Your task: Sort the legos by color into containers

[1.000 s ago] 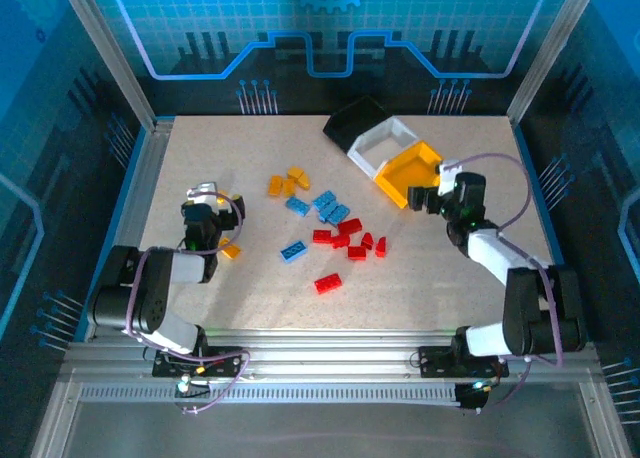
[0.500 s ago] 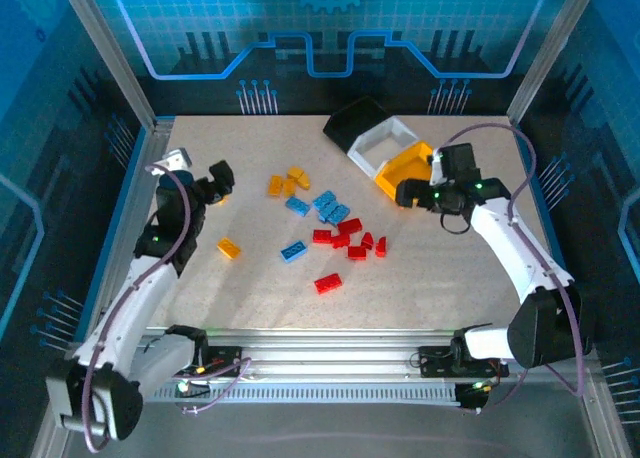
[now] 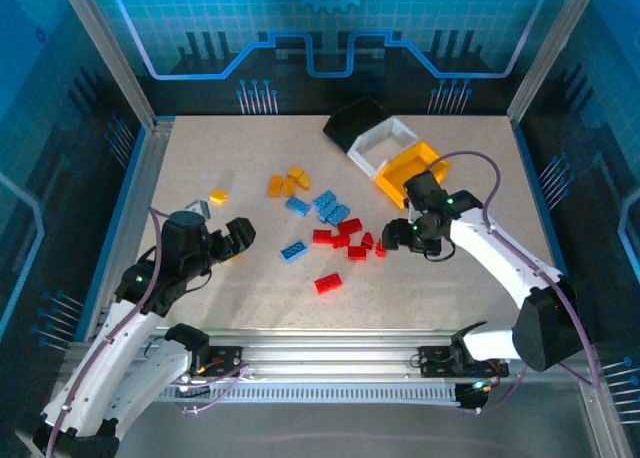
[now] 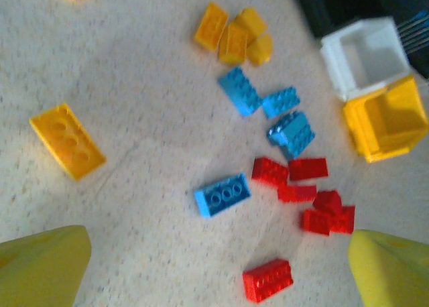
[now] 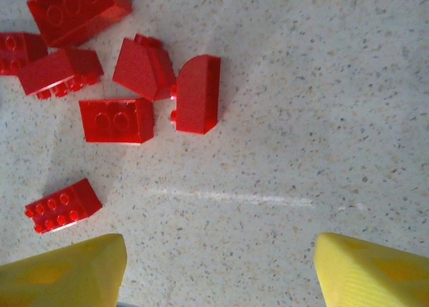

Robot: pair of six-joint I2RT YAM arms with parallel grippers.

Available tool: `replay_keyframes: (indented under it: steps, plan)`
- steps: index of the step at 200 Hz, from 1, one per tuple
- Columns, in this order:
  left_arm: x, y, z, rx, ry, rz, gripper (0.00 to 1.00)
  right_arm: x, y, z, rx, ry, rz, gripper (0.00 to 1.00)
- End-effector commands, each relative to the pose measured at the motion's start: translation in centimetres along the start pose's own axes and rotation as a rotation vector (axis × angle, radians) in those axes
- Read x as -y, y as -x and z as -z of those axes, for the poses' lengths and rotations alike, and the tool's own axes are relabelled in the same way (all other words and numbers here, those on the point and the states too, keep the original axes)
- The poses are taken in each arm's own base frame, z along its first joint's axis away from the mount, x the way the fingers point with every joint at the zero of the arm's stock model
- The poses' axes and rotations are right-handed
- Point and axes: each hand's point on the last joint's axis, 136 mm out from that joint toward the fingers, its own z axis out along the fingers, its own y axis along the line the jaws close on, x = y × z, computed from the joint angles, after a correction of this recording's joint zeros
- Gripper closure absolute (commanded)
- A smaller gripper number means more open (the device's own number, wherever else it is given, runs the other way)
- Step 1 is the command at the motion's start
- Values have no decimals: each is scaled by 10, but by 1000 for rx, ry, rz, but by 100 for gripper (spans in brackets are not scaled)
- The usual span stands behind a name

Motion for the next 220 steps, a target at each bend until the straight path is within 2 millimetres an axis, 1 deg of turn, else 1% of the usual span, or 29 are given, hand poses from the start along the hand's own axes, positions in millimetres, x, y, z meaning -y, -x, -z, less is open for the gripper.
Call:
replay_keyframes:
  steps: [1, 16, 35, 63, 76, 95, 113, 119, 142, 158, 170, 177, 191, 209, 220]
  plan:
    - [-6, -24, 9, -99, 2, 31, 1, 16, 21, 1, 26, -39, -138, 22]
    - [-5, -23, 13, -88, -4, 30, 1, 23, 44, 6, 62, 6, -247, 21]
    - [-6, -25, 16, -90, -6, 36, 1, 36, 80, 11, 111, 38, -369, 20]
    - [-10, -31, 17, -114, 6, 45, 1, 43, 125, 12, 131, 62, -440, 19]
    - [-12, -33, 19, -115, 7, 51, 1, 48, 143, 7, 133, 46, -460, 19]
    - [-14, -34, 21, -111, 8, 59, 1, 57, 165, -9, 117, 29, -494, 19]
    - [-15, -34, 25, -107, 12, 61, 1, 67, 179, -24, 110, -9, -515, 20]
    - [-16, -34, 26, -107, 18, 60, 1, 70, 185, -26, 116, -17, -520, 20]
    - [-18, -33, 29, -107, 29, 54, 1, 79, 196, -43, 107, -49, -533, 22]
    - [-19, -34, 29, -110, 36, 54, 1, 82, 203, -54, 104, -58, -528, 24]
    - [-20, -34, 30, -111, 40, 53, 1, 84, 204, -61, 94, -72, -524, 29]
    - [-20, -35, 30, -114, 43, 52, 1, 85, 204, -67, 85, -82, -514, 34]
    - [-21, -36, 30, -116, 46, 52, 1, 83, 204, -73, 78, -89, -490, 41]
    - [-23, -38, 31, -123, 52, 55, 1, 74, 205, -79, 66, -83, -414, 53]
    - [-25, -39, 32, -124, 56, 55, 1, 70, 204, -79, 59, -95, -370, 59]
